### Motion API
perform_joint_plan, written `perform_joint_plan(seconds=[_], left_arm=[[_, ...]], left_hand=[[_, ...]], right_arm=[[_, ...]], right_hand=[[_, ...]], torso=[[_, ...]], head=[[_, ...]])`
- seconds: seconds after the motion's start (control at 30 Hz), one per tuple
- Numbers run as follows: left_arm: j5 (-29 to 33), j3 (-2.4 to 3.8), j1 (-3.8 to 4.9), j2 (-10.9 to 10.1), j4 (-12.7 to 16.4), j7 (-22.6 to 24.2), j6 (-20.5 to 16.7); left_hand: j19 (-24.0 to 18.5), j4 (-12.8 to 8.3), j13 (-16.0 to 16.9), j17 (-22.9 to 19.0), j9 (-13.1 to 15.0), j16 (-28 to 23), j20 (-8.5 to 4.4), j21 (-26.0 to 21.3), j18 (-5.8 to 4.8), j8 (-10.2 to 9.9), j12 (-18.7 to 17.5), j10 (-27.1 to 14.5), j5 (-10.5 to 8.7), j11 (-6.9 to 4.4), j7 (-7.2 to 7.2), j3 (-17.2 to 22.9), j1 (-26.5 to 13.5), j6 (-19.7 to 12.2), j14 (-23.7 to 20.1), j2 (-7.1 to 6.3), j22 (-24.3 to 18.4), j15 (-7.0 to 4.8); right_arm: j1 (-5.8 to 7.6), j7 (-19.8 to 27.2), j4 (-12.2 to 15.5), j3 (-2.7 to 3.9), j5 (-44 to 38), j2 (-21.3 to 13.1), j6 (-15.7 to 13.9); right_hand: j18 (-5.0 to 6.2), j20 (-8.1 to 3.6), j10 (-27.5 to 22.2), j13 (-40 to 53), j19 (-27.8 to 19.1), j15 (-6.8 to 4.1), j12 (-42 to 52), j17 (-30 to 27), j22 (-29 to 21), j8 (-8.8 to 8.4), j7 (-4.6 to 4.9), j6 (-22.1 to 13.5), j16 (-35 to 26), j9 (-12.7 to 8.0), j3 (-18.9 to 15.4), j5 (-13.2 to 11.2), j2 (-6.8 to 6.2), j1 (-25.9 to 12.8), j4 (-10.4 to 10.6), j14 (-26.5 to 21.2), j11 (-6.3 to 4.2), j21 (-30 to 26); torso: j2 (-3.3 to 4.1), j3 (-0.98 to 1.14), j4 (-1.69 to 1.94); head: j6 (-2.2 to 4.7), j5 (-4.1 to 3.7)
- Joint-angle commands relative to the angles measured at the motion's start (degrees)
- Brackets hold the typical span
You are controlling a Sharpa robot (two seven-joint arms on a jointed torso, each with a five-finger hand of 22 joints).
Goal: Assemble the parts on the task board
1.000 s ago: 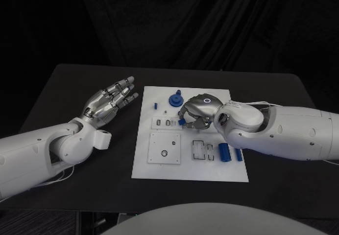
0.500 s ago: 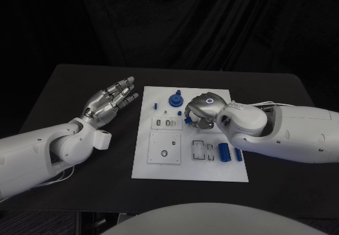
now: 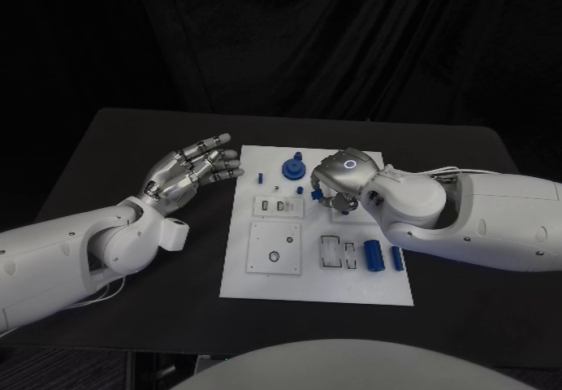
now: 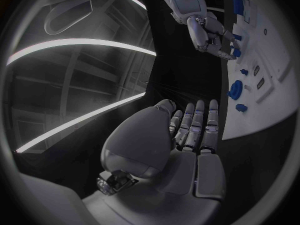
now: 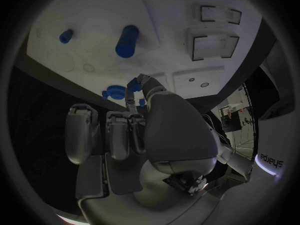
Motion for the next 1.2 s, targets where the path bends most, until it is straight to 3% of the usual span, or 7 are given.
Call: perform_joint_plan(seconds=[0.03, 0.17, 0.2, 0.27, 0.4, 0.6, 1.2], left_arm=[[-6.6, 0.05, -0.09, 0.5, 0.1, 0.4, -2.1], [-11.3, 0.06, -0.09, 1.6, 0.1, -0.9, -2.3], [-12.3, 0.06, -0.09, 1.9, 0.0, -1.1, -2.3], [-14.1, 0.06, -0.09, 2.6, -0.1, -1.7, -2.2], [-18.5, 0.07, -0.09, 4.4, -0.6, -3.6, -1.8], [-21.7, 0.07, -0.1, 6.9, -1.8, -6.7, 0.1], [-23.0, 0.07, -0.42, 11.5, -5.4, -10.9, 5.6]], left_hand=[[7.3, 0.0, 5.7, 8.5, 0.2, 15.3, -0.89, 9.1, -0.05, 0.8, 9.5, 9.3, 0.18, -1.25, 1.48, 1.2, 0.2, 4.0, 7.3, -1.43, 5.1, -1.39], [9.0, 2.2, 31.9, 35.2, 0.4, 46.1, -5.57, 30.5, -0.26, 1.4, 32.1, 16.6, 0.68, -5.91, 2.4, 4.6, -1.0, 12.0, 13.0, -2.4, 20.1, -5.57], [9.1, 1.9, 56.5, 59.0, 1.0, 57.0, -6.45, 38.3, -0.51, 2.3, 44.0, 39.1, 0.45, -6.84, 2.72, 5.8, -1.5, 16.1, 36.7, -2.99, 26.0, -6.13], [15.7, 1.8, 76.3, 76.9, 1.1, 60.6, -7.3, 51.0, -2.08, 2.0, 51.1, 60.3, -0.05, -7.06, 2.91, 7.1, -3.1, 17.5, 56.6, -3.76, 40.4, -6.42], [33.0, 1.6, 79.6, 78.2, 1.3, 60.6, -6.98, 62.8, -5.07, 1.8, 51.8, 64.2, -0.89, -7.15, 3.03, 8.2, -4.8, 19.3, 58.2, -4.09, 59.4, -7.13], [42.1, 0.6, 79.6, 78.2, 1.3, 60.6, -6.35, 66.8, -6.42, 0.9, 51.8, 64.2, -0.09, -7.1, 3.44, 9.7, -4.5, 19.5, 58.2, -4.78, 67.7, -7.09], [42.9, 0.1, 79.6, 78.2, 0.4, 60.6, -6.25, 67.2, -6.43, -2.6, 51.8, 64.2, -0.29, -7.55, 3.04, 11.7, -4.9, 12.6, 58.2, -5.24, 68.7, -7.42]], right_arm=[[0.9, -0.8, 0.8, 0.06, -1.6, -0.4, -3.9], [1.87, -0.3, 1.3, 0.06, -1.5, -0.6, -5.4], [2.01, -0.1, 1.4, 0.06, -1.2, -0.6, -5.7], [2.21, 0.2, 1.3, 0.06, -0.6, -0.5, -6.2], [2.46, 0.8, 1.2, 0.06, 0.3, 0.1, -6.4], [2.55, 1.9, 1.2, 0.06, 1.1, 0.6, -7.4], [2.59, 4.1, 1.3, 0.06, 4.7, 2.3, -8.9]], right_hand=[[0.57, -0.42, 6.0, 15.1, 2.2, -0.41, 0.2, 15.1, 12.5, 0.66, -1.89, 2.2, 0.2, 5.2, 0.0, 0.6, 0.26, -0.8, 0.1, 6.0, -0.42, 0.5], [0.41, -0.44, 6.0, 15.1, 2.6, -0.44, 0.2, 15.1, 12.7, 0.68, -1.94, 2.3, 0.2, 5.3, 0.0, 0.6, 0.22, -1.0, 0.2, 6.0, -0.46, 1.2], [0.37, -0.45, 6.0, 15.1, 2.7, -0.45, 0.2, 15.1, 12.8, 0.69, -1.95, 2.3, 0.2, 5.4, 0.0, 0.5, 0.2, -1.0, 0.2, 6.0, -0.46, 1.3], [0.37, -0.45, 6.0, 15.1, 2.7, -0.46, 0.2, 15.1, 12.8, 0.69, -1.96, 2.3, 0.2, 5.4, 0.0, 0.5, 0.2, -1.1, 0.2, 6.0, -0.46, 1.4], [0.34, -0.49, 6.0, 15.1, 2.8, -0.5, 0.2, 15.1, 12.8, 0.71, -1.93, 2.4, 0.2, 5.6, 0.0, 0.2, 0.12, -1.3, 0.3, 6.0, -0.49, 1.5], [0.32, -0.51, 6.0, 15.1, 2.8, -0.51, 0.2, 15.1, 12.9, 0.69, -1.87, 2.4, 0.2, 5.7, 0.0, -0.1, 0.09, -1.5, 0.3, 6.0, -0.46, 1.6], [0.26, -0.48, 6.0, 15.1, 2.9, -0.39, 0.2, 15.1, 12.9, 0.59, -1.63, 2.2, 0.2, 6.0, 0.0, -0.4, 0.07, -1.9, 0.5, 6.0, -0.2, 1.8]], torso=[[-0.02, 0.06, 0.1], [-0.14, 0.03, 0.0], [-0.11, 0.03, -0.04], [-0.11, 0.03, -0.04], [-0.3, 0.05, -0.02], [-0.72, 0.06, 0.04], [-0.85, 0.08, -0.34]], head=[[0.38, 0.0], [0.49, 0.05], [0.57, 0.1], [0.72, 0.08], [0.72, 0.24], [0.21, 0.32], [-0.52, 0.94]])
